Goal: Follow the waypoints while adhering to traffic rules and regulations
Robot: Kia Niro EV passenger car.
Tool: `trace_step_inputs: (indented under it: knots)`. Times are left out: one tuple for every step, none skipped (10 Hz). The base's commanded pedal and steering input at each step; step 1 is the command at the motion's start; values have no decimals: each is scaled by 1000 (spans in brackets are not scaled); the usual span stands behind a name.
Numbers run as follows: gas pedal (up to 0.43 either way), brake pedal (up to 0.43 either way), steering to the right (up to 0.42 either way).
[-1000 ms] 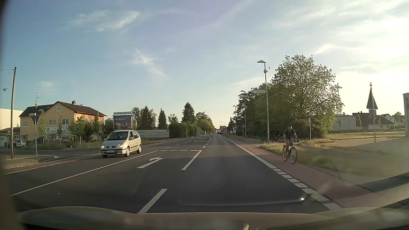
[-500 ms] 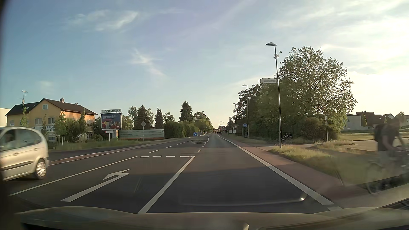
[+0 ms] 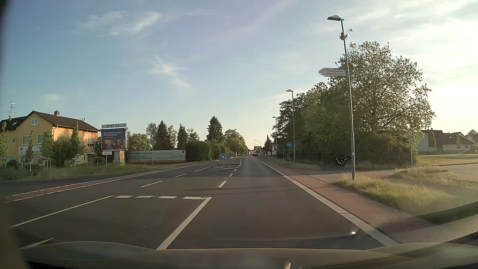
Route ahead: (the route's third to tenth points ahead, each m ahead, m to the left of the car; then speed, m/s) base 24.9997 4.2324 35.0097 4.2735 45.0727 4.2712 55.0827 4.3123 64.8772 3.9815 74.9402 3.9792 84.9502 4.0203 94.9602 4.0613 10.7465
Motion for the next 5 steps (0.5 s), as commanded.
trace_step_inputs:
  knots:
    - [67,30,3]
    - [59,30,3]
    - [47,30,3]
    - [20,30,3]
    - [0,30,3]
